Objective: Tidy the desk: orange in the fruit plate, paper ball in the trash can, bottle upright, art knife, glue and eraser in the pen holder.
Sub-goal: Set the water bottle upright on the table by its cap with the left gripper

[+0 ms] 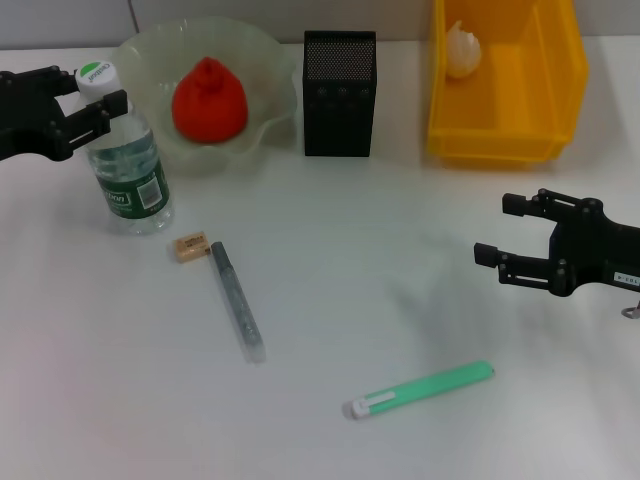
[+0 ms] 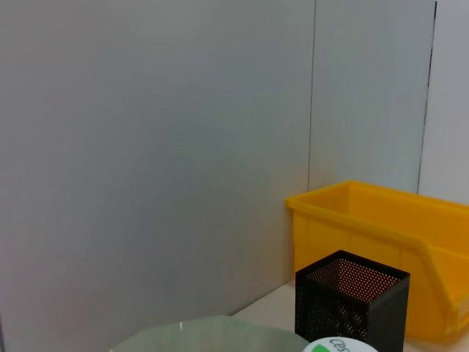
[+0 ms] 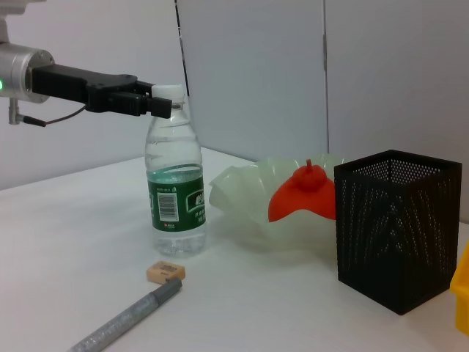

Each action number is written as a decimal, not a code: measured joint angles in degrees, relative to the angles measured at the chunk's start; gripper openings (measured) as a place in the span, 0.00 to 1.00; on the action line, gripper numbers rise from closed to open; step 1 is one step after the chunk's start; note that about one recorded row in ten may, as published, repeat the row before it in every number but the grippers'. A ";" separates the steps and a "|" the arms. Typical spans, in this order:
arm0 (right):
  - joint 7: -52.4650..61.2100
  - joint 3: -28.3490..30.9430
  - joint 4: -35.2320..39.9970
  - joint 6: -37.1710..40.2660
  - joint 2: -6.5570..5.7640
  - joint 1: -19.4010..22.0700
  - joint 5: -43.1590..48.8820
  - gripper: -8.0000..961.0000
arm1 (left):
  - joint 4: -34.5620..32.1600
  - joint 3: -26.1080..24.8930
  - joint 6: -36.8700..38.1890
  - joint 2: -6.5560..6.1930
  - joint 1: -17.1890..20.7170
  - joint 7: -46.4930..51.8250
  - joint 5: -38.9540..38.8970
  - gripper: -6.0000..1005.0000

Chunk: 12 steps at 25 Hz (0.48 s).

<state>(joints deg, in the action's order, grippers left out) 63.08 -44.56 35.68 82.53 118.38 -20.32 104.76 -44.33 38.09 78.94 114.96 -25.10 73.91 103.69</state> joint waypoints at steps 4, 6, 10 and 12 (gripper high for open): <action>0.04 0.00 0.00 0.00 -0.11 -0.07 0.00 0.82 | 0.23 -0.94 -0.02 0.00 -0.02 0.00 -0.05 0.54; 0.10 0.00 0.00 0.00 -0.16 -0.08 0.00 0.82 | 0.27 -1.18 -0.02 0.00 -0.02 -0.01 -0.05 0.54; 0.15 0.00 0.00 0.00 -0.26 -0.17 0.00 0.82 | 0.30 -1.41 -0.10 0.16 0.05 -0.42 -0.06 0.55; 0.16 0.00 0.01 0.00 -0.33 -0.26 0.00 0.82 | 0.31 -1.45 -0.48 0.58 0.14 -1.02 -0.05 0.55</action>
<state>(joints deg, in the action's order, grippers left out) 63.24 -44.56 35.69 82.53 118.05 -20.57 104.76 -44.03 36.64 78.46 115.54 -24.97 72.89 103.64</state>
